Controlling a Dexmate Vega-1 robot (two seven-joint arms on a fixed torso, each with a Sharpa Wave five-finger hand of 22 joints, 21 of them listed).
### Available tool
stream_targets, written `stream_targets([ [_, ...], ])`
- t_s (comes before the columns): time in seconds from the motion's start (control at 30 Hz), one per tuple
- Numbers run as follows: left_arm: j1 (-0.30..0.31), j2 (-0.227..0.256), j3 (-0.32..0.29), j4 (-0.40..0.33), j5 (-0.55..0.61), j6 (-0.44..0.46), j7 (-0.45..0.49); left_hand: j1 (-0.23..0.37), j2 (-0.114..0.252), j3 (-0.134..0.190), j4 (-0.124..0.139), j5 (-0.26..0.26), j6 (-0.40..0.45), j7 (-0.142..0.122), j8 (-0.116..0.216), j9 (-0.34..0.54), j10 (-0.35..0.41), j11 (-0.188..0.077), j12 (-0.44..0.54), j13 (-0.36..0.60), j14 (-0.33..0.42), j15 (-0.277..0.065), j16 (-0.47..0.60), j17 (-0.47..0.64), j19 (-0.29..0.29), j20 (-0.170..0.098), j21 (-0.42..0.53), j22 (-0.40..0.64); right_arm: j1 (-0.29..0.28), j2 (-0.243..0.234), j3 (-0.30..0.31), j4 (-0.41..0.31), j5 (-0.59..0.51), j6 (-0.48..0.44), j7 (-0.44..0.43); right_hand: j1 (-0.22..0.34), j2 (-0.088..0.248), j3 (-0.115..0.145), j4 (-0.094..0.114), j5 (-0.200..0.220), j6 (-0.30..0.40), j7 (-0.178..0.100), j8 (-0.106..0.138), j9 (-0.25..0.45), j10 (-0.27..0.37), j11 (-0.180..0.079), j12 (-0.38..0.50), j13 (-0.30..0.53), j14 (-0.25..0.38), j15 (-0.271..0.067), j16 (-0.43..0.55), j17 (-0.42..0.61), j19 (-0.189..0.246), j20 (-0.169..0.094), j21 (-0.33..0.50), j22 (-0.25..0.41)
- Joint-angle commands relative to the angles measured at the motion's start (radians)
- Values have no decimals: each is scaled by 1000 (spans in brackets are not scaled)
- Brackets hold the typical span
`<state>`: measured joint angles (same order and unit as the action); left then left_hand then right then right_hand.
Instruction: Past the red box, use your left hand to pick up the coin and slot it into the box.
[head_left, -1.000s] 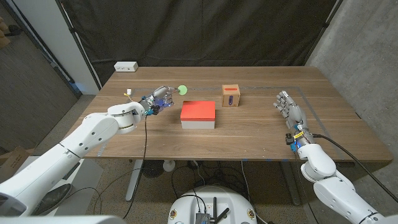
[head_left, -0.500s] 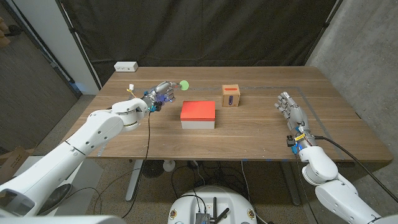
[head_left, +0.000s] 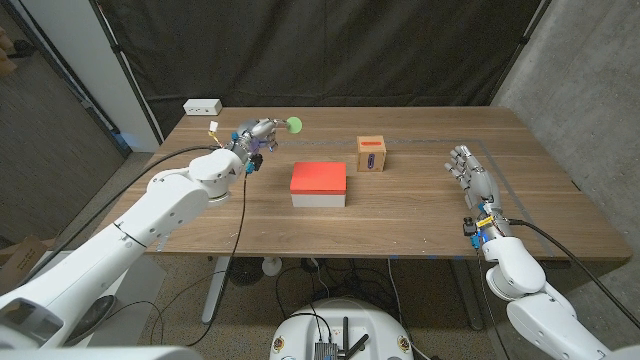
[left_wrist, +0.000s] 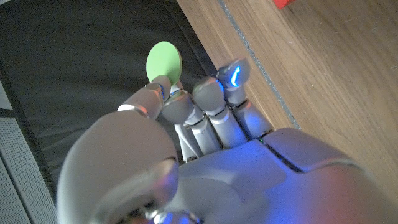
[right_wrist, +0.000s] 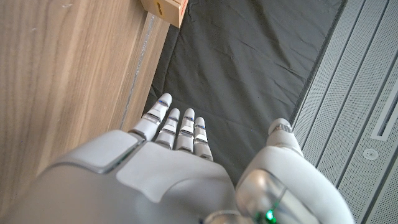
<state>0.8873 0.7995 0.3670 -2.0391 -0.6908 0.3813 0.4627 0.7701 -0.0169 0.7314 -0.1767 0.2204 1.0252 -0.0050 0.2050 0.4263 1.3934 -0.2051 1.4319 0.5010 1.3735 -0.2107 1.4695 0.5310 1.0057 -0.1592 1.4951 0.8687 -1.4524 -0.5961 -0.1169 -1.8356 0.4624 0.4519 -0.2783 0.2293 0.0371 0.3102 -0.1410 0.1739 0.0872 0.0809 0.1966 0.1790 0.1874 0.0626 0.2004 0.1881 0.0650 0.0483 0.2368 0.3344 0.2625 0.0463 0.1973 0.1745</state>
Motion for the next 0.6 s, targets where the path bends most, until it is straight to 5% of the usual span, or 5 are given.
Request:
stream_targets([
  [0.03, -45, -32, 41, -4, 134, 28, -5, 1, -7, 8, 1, -1, 53, 40, 4, 1, -2, -5, 7, 5, 9, -1, 7, 5, 2, -54, 5, 4, 3, 14, -4, 2, -12, 12, 7, 2, 5, -3, -2, 2, 11, -1, 4, 6, 12, 0, 6, 5, 12, -1, 4, 0, 10, -2, 8, 3],
  [0.6, -115, -135, 105, 101, 233, 10, -49, 2, -10, 11, 0, -1, 55, 40, 3, -2, 1, -5, 16, 9, 13, 0, 12, 9, 0, -54, 8, 2, 18, 16, -9, 22, 14, 9, 24, 4, 8, -3, -2, 2, 17, -2, 5, 6, 19, 1, 6, 5, 18, -2, 5, 0, 13, -2, 8, 3],
])
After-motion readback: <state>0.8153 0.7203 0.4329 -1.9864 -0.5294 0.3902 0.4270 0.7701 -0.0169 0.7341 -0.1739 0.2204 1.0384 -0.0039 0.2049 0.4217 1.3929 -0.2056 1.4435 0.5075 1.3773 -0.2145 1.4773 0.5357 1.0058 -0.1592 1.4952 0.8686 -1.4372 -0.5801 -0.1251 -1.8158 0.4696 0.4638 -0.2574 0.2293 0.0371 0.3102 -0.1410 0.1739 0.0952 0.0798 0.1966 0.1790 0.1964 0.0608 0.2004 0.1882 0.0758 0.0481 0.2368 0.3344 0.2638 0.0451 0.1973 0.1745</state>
